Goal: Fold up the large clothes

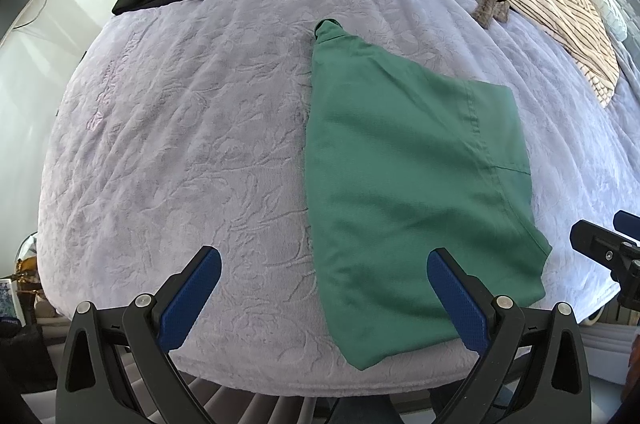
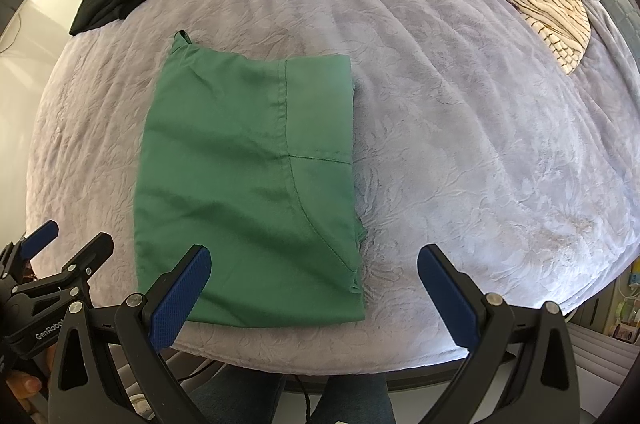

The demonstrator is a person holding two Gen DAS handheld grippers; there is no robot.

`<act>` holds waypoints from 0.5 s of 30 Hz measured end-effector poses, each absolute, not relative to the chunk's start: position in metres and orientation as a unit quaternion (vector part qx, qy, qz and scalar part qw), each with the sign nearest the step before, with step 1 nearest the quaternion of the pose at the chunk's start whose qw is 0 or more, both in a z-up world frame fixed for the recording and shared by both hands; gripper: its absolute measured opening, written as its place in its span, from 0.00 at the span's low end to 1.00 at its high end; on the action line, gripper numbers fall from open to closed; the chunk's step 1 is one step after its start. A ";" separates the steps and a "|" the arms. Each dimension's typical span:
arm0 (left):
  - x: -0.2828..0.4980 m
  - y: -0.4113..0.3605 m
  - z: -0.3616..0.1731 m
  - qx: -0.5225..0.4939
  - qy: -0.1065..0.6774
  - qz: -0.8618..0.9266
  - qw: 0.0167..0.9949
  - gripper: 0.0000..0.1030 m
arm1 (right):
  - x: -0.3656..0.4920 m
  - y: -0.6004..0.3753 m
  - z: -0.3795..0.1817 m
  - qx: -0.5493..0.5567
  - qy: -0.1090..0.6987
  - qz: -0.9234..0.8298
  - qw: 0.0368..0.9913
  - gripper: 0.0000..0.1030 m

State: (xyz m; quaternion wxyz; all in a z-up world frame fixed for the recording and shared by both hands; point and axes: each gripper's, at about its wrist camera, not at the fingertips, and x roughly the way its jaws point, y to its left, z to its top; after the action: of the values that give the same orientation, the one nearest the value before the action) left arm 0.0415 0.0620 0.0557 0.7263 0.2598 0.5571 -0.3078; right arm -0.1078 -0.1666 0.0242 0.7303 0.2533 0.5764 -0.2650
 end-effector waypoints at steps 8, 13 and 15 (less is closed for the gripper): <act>0.042 0.062 0.056 0.258 0.554 -0.310 0.729 1.00 | -0.107 -0.168 0.024 0.254 0.577 -0.263 0.731 1.00; 0.040 0.061 0.057 0.259 0.551 -0.314 0.728 1.00 | -0.107 -0.168 0.023 0.254 0.577 -0.262 0.731 1.00; 0.037 0.061 0.058 0.259 0.548 -0.317 0.729 1.00 | -0.108 -0.167 0.023 0.255 0.577 -0.262 0.731 1.00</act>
State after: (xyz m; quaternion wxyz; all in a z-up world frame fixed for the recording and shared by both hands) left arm 0.0375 0.0606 0.0585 0.7294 0.2592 0.5483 -0.3166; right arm -0.1077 -0.1675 0.0229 0.7307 0.2546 0.5769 -0.2617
